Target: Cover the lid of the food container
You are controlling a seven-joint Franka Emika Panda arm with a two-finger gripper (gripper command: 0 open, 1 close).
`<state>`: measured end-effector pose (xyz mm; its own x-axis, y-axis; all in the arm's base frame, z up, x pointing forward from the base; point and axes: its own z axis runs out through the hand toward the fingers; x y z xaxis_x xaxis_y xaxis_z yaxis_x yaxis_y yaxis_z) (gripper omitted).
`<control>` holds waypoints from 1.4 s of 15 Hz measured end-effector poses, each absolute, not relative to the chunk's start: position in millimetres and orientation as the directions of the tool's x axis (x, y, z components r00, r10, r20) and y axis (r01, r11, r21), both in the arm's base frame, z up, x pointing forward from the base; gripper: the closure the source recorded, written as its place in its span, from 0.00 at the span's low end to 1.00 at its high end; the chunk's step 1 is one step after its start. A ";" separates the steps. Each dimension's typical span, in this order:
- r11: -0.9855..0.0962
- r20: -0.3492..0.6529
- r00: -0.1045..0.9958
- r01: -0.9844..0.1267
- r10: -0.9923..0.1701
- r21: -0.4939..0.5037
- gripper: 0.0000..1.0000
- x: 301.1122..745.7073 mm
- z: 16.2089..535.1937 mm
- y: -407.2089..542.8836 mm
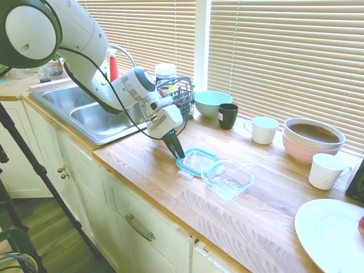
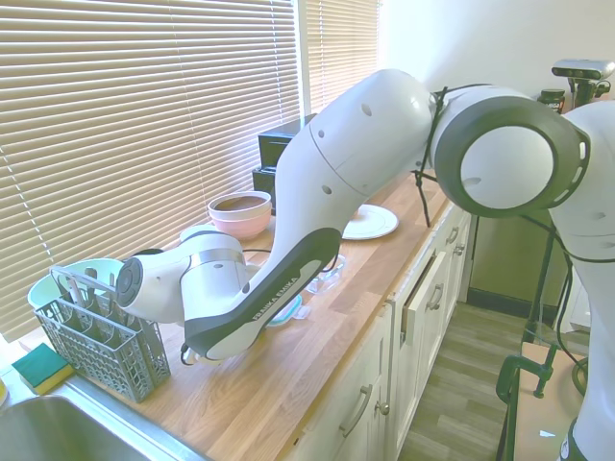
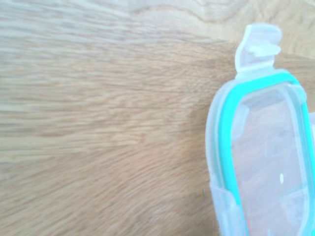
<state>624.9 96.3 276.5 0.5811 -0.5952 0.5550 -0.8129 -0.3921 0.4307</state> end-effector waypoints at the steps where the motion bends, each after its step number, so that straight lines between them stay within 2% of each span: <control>1: -0.394 0.555 0.581 -0.813 -0.595 0.429 1.00 625.2 276.8 96.6; 8: -0.451 0.498 0.583 -0.812 -0.642 0.370 1.00 626.7 316.7 105.7; 16: -0.545 0.347 0.583 -0.811 -0.734 0.210 1.00 600.9 394.9 75.8; 21: -0.577 0.295 0.587 -0.806 -0.754 0.131 1.00 580.3 433.6 37.4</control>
<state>580.3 37.4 433.6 0.5874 -0.7537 0.2948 -0.8061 -0.5771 0.1308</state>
